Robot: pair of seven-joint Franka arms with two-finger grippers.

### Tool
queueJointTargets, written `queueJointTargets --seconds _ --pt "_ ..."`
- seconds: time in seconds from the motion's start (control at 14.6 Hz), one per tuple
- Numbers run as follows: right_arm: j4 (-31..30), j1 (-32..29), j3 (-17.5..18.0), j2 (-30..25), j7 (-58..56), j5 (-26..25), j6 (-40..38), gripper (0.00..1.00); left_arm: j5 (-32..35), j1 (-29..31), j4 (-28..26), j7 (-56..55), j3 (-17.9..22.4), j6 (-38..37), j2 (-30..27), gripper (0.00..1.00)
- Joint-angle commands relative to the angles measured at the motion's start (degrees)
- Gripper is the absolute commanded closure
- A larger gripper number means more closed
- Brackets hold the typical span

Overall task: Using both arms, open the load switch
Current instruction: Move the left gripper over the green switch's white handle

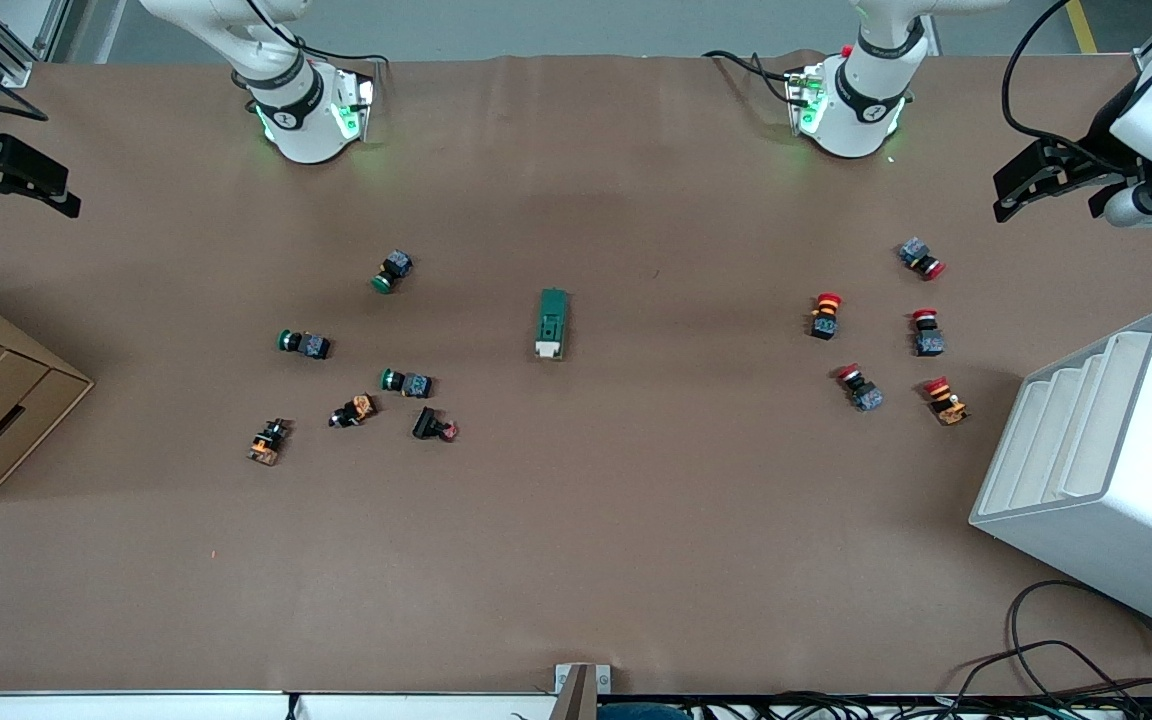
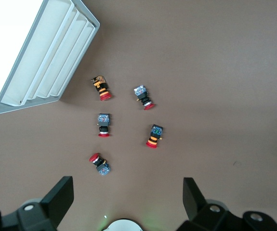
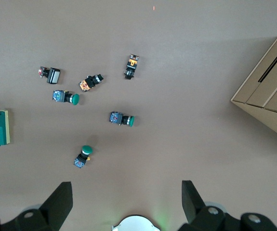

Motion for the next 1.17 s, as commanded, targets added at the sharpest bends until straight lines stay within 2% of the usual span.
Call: queueJointTargets --seconds 0.0,0.21,0.34,0.41,0.62,0.82,1.1 --pt "-0.56 -0.58 0.61 -1.02 -0.66 -0.83 -0.39 0.00 0.06 0.35 1.76 0.44 -0.19 -1.17 0.88 0.00" --pt "-0.56 -0.58 0.61 -1.02 -0.66 -0.83 -0.30 0.00 -0.63 0.43 1.94 0.78 -0.19 -1.17 1.58 0.00" --pt "-0.56 -0.58 0.61 -1.02 -0.66 -0.83 -0.30 0.00 -0.47 -0.62 7.10 0.70 -0.62 -1.26 4.73 0.00" --pt "-0.56 -0.58 0.61 -1.02 -0.66 -0.83 -0.30 0.00 -0.64 -1.23 8.78 0.70 -1.67 -1.26 5.88 0.00" --pt "-0.56 -0.67 0.61 -1.02 -0.66 -0.83 -0.22 0.00 -0.64 -1.68 8.88 -1.14 -6.58 -1.17 6.33 0.00" --pt "-0.04 -0.67 0.61 -1.02 -0.40 -0.57 -0.22 0.00 -0.82 -2.29 7.14 -6.49 -12.03 -1.17 6.85 0.00" --pt "-0.04 -0.67 0.52 -1.02 0.13 -0.13 -0.30 0.00 -0.55 -4.48 6.95 -17.21 -16.26 3.39 9.66 0.00"
